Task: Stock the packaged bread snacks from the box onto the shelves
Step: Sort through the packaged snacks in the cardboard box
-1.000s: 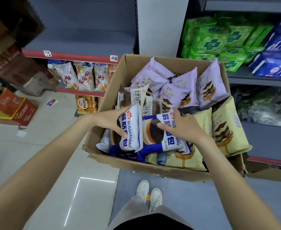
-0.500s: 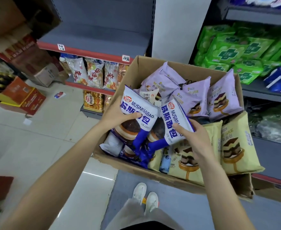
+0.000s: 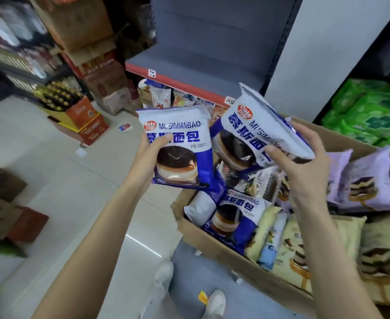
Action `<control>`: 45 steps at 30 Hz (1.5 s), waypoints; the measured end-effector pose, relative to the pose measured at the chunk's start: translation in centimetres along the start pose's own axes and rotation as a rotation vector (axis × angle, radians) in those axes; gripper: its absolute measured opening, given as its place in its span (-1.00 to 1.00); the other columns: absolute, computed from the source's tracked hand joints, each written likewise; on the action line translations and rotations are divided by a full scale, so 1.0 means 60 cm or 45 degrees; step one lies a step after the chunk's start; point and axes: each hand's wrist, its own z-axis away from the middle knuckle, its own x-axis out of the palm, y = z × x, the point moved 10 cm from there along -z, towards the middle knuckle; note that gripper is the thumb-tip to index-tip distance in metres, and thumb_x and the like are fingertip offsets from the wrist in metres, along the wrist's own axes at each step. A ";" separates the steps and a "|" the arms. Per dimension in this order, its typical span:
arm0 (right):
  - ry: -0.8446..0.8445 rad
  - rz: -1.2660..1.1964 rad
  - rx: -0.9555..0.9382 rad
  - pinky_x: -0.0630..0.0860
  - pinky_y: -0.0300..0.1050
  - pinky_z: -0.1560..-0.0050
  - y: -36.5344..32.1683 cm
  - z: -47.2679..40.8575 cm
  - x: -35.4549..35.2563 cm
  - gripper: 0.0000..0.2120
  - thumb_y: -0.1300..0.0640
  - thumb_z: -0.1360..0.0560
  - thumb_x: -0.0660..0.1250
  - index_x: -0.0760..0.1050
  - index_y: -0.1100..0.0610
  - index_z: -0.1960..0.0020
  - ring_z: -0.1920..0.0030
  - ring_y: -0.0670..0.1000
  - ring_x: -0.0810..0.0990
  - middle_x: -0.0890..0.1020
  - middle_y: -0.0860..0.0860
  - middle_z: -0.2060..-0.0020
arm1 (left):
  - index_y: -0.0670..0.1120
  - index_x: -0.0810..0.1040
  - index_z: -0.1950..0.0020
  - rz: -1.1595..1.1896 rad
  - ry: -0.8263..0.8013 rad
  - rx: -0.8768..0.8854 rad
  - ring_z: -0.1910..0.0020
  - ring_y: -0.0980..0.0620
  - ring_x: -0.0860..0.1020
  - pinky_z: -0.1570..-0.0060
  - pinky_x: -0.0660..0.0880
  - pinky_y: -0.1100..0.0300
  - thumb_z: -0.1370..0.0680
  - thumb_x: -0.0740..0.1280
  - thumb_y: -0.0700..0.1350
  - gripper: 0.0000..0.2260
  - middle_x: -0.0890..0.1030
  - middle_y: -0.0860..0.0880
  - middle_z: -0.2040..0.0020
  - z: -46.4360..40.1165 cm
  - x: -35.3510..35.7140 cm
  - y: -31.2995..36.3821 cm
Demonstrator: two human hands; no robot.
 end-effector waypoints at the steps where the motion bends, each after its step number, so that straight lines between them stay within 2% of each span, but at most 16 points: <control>1: 0.021 -0.056 0.011 0.54 -0.22 -0.05 0.004 -0.003 0.026 -0.59 0.13 -0.27 0.56 0.53 -0.15 -0.04 -0.09 -0.09 0.61 0.65 -0.12 -0.03 | -0.04 0.39 -0.34 -0.018 0.023 0.031 -0.11 0.00 0.62 0.04 0.57 0.18 -0.40 0.41 -0.04 -0.48 0.65 -0.01 -0.13 -0.008 -0.027 0.009; 6: 0.079 -0.202 0.118 0.54 -0.32 0.07 0.052 -0.014 0.184 -0.68 0.18 -0.37 0.49 0.52 0.04 -0.09 0.00 -0.14 0.65 0.68 -0.11 0.05 | 0.24 0.41 -0.16 -0.228 0.129 0.263 -0.12 0.20 0.58 0.03 0.50 0.39 -0.44 0.43 0.04 -0.65 0.63 0.21 -0.11 -0.041 -0.172 0.063; 11: 0.039 -0.053 0.125 0.52 0.01 -0.18 0.088 -0.025 0.356 -0.77 0.06 -0.45 0.41 0.47 -0.12 -0.06 -0.14 -0.03 0.58 0.62 -0.07 -0.06 | 0.15 0.39 -0.16 -0.328 0.117 0.307 -0.09 0.24 0.58 0.04 0.50 0.40 -0.46 0.43 -0.02 -0.67 0.63 0.23 -0.07 -0.112 -0.304 0.086; 12: 0.038 0.000 0.131 0.52 -0.01 -0.18 0.093 -0.027 0.389 -0.80 0.04 -0.47 0.40 0.45 -0.14 -0.04 -0.12 -0.08 0.58 0.61 -0.11 -0.05 | 0.13 0.38 -0.15 -0.354 0.088 0.308 -0.07 0.25 0.58 0.05 0.50 0.41 -0.49 0.42 -0.07 -0.68 0.63 0.24 -0.05 -0.130 -0.322 0.094; 14: 0.015 0.029 0.176 0.53 -0.22 -0.08 0.102 -0.032 0.453 -0.82 0.05 -0.51 0.37 0.43 -0.16 -0.04 -0.05 -0.23 0.58 0.60 -0.20 0.00 | 0.08 0.39 -0.15 -0.419 0.038 0.311 -0.02 0.27 0.59 0.08 0.49 0.42 -0.50 0.41 -0.16 -0.69 0.64 0.25 -0.01 -0.162 -0.354 0.114; 16: 0.000 0.055 0.222 0.46 -0.47 0.09 0.113 -0.037 0.507 -0.83 0.08 -0.54 0.33 0.42 -0.18 -0.01 0.06 -0.41 0.54 0.57 -0.31 0.07 | 0.04 0.40 -0.15 -0.504 0.003 0.302 -0.01 0.24 0.60 0.08 0.49 0.40 -0.49 0.43 -0.15 -0.69 0.64 0.25 0.01 -0.196 -0.379 0.134; 18: 0.014 0.072 0.245 0.44 -0.54 0.16 0.126 -0.042 0.543 -0.85 0.09 -0.56 0.30 0.43 -0.15 -0.05 0.13 -0.52 0.48 0.52 -0.38 0.14 | 0.10 0.41 -0.11 -0.582 -0.035 0.308 0.00 0.26 0.60 0.09 0.48 0.41 -0.47 0.45 -0.08 -0.69 0.63 0.28 0.03 -0.231 -0.396 0.151; 21: 0.058 0.126 0.246 0.35 -0.63 0.08 0.140 -0.056 0.573 -0.66 0.07 -0.58 0.26 0.39 0.14 -0.32 0.08 -0.61 0.38 0.51 -0.33 0.04 | 0.17 0.41 -0.09 -0.611 -0.103 0.309 0.00 0.30 0.59 0.11 0.48 0.44 -0.48 0.43 -0.03 -0.72 0.62 0.32 0.02 -0.285 -0.403 0.163; 22: 0.063 0.138 0.264 0.32 -0.62 0.06 0.149 -0.063 0.578 -0.69 0.06 -0.58 0.26 0.40 0.07 -0.31 0.04 -0.58 0.39 0.52 -0.32 -0.03 | 0.18 0.41 -0.10 -0.610 -0.134 0.307 -0.01 0.30 0.59 0.10 0.49 0.43 -0.48 0.43 -0.02 -0.71 0.62 0.31 0.00 -0.303 -0.401 0.162; 25: 0.051 0.199 0.296 0.50 -0.45 0.09 0.165 -0.094 0.592 -0.89 0.07 -0.57 0.27 0.42 -0.09 -0.09 0.03 -0.38 0.56 0.59 -0.28 0.03 | 0.09 0.40 -0.19 -0.605 -0.216 0.276 -0.06 0.20 0.60 0.01 0.56 0.24 -0.47 0.44 0.02 -0.64 0.63 0.18 -0.07 -0.356 -0.391 0.150; 27: 0.073 0.228 0.308 0.58 -0.24 -0.02 0.175 -0.118 0.596 -0.82 0.04 -0.56 0.28 0.41 -0.03 -0.16 -0.06 -0.22 0.59 0.61 -0.16 -0.05 | 0.05 0.39 -0.21 -0.594 -0.255 0.263 -0.07 0.18 0.60 -0.02 0.55 0.18 -0.45 0.44 0.03 -0.61 0.63 0.17 -0.07 -0.391 -0.380 0.142; 29: 0.137 0.222 0.308 0.58 -0.14 -0.08 0.185 -0.146 0.595 -0.69 0.02 -0.55 0.29 0.37 0.03 -0.27 -0.15 -0.13 0.57 0.58 -0.09 -0.14 | 0.11 0.38 -0.20 -0.589 -0.285 0.263 -0.06 0.20 0.60 0.02 0.55 0.26 -0.44 0.44 0.06 -0.61 0.63 0.21 -0.06 -0.428 -0.364 0.142; 31: 0.188 0.187 0.296 0.57 -0.12 -0.10 0.195 -0.179 0.594 -0.68 0.02 -0.55 0.30 0.35 0.01 -0.27 -0.17 -0.11 0.56 0.56 -0.09 -0.17 | 0.19 0.37 -0.17 -0.581 -0.297 0.281 -0.07 0.21 0.59 0.01 0.55 0.30 -0.41 0.43 0.11 -0.60 0.62 0.25 -0.06 -0.469 -0.347 0.145; 35: 0.229 0.165 0.254 0.59 -0.26 0.03 0.212 -0.256 0.593 -0.81 0.00 -0.54 0.30 0.36 -0.24 -0.07 -0.10 -0.17 0.60 0.59 -0.20 -0.05 | 0.24 0.38 -0.15 -0.579 -0.265 0.331 -0.07 0.28 0.57 0.01 0.51 0.39 -0.42 0.42 0.13 -0.64 0.60 0.32 -0.05 -0.552 -0.318 0.154; 40: 0.275 0.108 0.274 0.60 -0.27 0.12 0.230 -0.369 0.585 -0.85 -0.07 -0.54 0.28 0.35 -0.26 -0.04 -0.06 -0.19 0.61 0.60 -0.20 -0.04 | 0.07 0.39 -0.20 -0.483 -0.125 0.341 -0.02 0.33 0.57 0.13 0.47 0.49 -0.49 0.41 -0.05 -0.66 0.61 0.35 0.01 -0.653 -0.297 0.167; 45: 0.372 -0.010 0.314 0.60 -0.16 0.05 0.256 -0.456 0.582 -0.85 -0.10 -0.53 0.29 0.41 -0.20 -0.08 -0.06 -0.17 0.63 0.64 -0.15 -0.04 | 0.09 0.38 -0.22 -0.436 -0.045 0.301 -0.05 0.30 0.57 0.10 0.48 0.45 -0.50 0.39 -0.01 -0.66 0.61 0.26 -0.04 -0.754 -0.278 0.179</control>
